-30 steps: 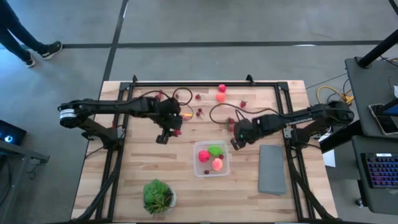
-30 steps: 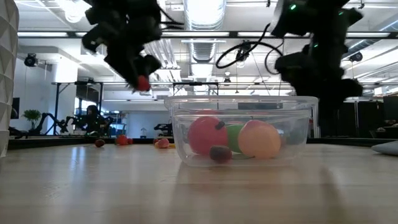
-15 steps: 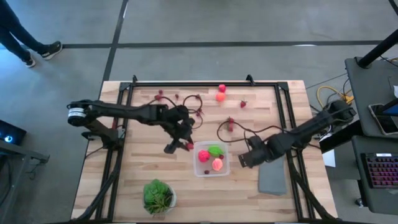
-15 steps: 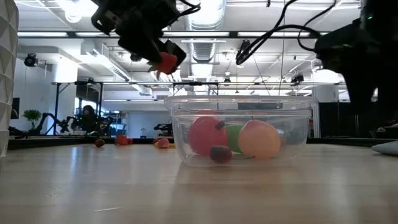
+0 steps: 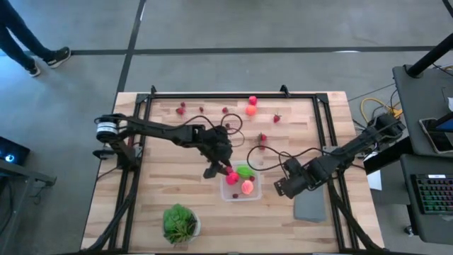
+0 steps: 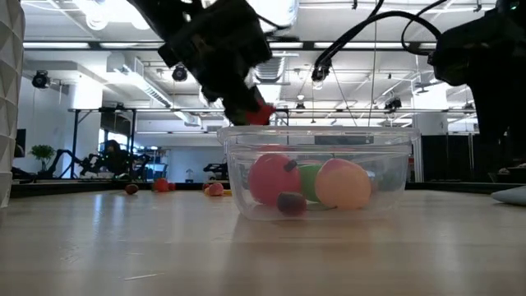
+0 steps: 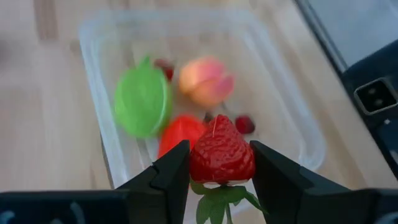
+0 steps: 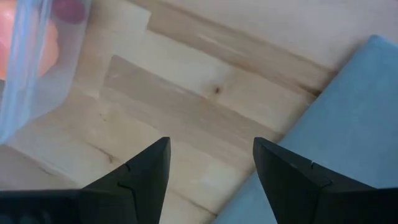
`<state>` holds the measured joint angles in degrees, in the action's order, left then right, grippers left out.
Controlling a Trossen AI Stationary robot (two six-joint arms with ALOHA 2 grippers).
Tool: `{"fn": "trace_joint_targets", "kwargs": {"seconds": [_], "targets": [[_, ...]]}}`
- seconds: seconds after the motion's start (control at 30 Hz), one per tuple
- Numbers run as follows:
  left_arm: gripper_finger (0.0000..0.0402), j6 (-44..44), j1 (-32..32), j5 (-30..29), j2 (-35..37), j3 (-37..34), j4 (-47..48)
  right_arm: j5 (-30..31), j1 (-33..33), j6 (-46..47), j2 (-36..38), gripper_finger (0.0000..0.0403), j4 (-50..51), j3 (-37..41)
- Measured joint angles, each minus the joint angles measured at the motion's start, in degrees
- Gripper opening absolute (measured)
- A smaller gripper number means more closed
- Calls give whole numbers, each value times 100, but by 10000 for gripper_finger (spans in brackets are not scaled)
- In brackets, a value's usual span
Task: Pick and placing Produce into tupperware
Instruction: Put the red strawberry into the transparent bin
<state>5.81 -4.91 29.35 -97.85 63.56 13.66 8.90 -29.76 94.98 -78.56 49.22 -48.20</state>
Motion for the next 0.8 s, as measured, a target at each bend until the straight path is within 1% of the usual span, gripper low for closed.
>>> {"fn": "trace_joint_targets", "kwargs": {"seconds": [0.07,0.2,0.3,0.37,0.43,0.5,0.7,0.8], "targets": [[135,-353,-2,-89,-167,89,45,118,-35,-7,3,221,4,0],[135,-1509,-2,-190,-305,237,28,238,-76,-89,6,221,49,0],[136,-1731,17,-476,-286,315,36,360,-72,-167,2,221,93,0],[144,-1749,22,-647,-240,340,35,391,-72,-244,1,221,165,0],[160,-1831,22,-753,-164,340,40,448,-72,-310,2,221,218,0],[182,-2109,22,-905,-116,342,30,471,-72,-400,4,221,298,0],[253,-2876,25,-1016,-106,342,53,541,-72,-736,4,221,499,0],[270,-3054,22,-1021,-56,371,282,647,-72,-940,12,221,506,0]]}}
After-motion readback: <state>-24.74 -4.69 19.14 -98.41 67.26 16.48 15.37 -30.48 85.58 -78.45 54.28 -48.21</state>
